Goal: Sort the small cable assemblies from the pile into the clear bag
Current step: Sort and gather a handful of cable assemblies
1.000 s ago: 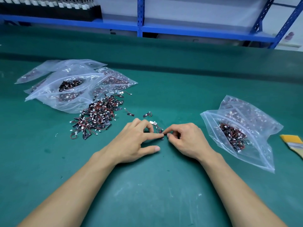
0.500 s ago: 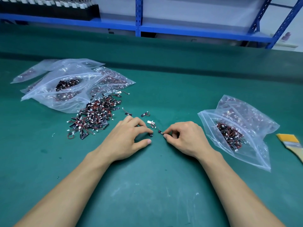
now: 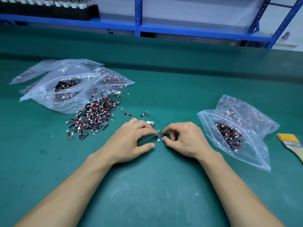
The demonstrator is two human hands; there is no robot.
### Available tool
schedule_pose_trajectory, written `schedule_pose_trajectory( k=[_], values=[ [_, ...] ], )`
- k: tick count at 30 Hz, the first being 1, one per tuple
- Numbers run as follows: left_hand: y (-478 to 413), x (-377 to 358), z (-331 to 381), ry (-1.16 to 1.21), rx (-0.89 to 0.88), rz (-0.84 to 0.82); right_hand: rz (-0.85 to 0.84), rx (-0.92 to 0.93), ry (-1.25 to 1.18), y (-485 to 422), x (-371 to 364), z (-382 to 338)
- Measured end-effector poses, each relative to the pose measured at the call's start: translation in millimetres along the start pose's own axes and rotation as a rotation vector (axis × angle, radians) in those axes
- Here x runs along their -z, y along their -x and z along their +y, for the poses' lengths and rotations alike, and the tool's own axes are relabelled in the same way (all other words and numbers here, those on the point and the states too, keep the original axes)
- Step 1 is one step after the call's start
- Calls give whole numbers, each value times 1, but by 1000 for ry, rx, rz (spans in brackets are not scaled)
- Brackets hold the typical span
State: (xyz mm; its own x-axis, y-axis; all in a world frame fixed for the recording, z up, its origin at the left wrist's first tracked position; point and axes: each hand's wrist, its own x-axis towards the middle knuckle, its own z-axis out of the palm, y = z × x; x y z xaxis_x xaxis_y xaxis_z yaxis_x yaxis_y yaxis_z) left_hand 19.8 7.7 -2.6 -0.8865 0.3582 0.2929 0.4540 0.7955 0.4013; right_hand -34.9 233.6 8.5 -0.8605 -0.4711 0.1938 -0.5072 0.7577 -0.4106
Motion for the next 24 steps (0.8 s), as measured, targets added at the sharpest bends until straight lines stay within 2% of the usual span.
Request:
schedule_pose_trajectory(
  k=[4,7,10,17,20,24],
  values=[
    [-1,7,-15,-159,224,174,0,-44,17,-2,0,3],
    [0,7,-24,-234,379,94,15,-98,33,-2,1,6],
    [2,6,-25,-218,369,44,27,-126,41,-2,2,7],
    [5,15,-19,-156,268,74,26,-146,17,-2,1,9],
    [3,16,-20,-154,306,158,21,-147,1,-2,1,10],
    [2,10,-23,-207,409,23,23,-148,-10,-2,1,10]
  ],
)
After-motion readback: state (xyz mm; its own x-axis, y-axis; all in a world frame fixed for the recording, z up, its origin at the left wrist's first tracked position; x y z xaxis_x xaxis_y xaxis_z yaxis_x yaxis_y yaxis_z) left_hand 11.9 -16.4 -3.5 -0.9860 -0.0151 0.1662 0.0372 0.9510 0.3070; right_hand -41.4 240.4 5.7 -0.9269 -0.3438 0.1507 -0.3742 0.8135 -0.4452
